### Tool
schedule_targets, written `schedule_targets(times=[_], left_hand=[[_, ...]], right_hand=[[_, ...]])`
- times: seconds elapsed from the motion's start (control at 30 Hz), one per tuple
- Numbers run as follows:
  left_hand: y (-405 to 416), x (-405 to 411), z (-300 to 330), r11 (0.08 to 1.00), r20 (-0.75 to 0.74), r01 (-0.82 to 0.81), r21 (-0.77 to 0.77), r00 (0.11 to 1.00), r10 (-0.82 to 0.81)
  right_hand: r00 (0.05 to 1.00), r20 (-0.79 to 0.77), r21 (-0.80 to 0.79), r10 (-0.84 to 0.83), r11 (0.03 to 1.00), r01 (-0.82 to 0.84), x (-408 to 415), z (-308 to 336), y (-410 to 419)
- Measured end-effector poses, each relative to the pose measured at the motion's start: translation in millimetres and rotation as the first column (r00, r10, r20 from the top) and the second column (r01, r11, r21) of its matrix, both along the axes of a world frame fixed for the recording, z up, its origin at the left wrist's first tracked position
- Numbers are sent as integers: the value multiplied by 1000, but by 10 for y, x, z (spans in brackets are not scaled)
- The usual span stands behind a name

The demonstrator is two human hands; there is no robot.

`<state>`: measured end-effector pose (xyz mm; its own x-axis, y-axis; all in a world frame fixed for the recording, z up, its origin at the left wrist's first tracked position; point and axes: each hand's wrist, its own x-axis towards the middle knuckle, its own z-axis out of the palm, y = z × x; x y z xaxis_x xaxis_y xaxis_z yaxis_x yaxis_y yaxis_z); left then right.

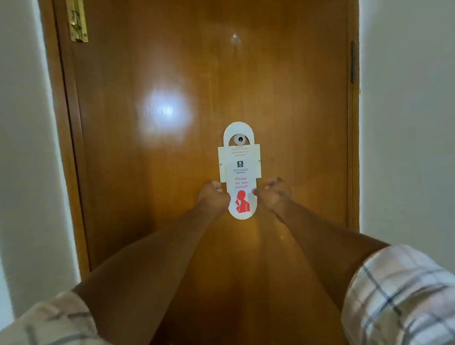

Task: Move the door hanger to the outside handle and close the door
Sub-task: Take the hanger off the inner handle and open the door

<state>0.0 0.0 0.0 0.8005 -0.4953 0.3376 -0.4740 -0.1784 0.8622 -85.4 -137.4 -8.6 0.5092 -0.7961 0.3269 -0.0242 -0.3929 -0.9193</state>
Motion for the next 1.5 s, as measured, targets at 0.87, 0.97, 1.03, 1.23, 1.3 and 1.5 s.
schedule_targets(times=[0.87,0.97,1.03,1.23,1.3,1.5], left_hand=[[1437,238,-1218,984,-372,-104,-144,927,43],[1871,106,-1797,974,-462,-210,-79,874,151],[2126,-23,-2160,969,-506,-244,-35,841,194],[2713,-266,-2809,951,-677,-307,-30,706,206],[2845,-344,-2911,943,-721,-332,-30,660,210],[3082,-331,-3172,938,-733,-348,-8,640,231]], right_hand=[[865,104,349,492,796,-495,526,-1281,1217],[858,51,419,511,769,-483,493,-1930,1659],[850,33,472,526,741,-477,426,-2335,1915],[800,-81,545,594,699,-464,288,-3086,2447],[800,-159,502,578,745,-439,284,-3193,2566],[813,-523,-211,256,885,-414,579,-3140,2539]])
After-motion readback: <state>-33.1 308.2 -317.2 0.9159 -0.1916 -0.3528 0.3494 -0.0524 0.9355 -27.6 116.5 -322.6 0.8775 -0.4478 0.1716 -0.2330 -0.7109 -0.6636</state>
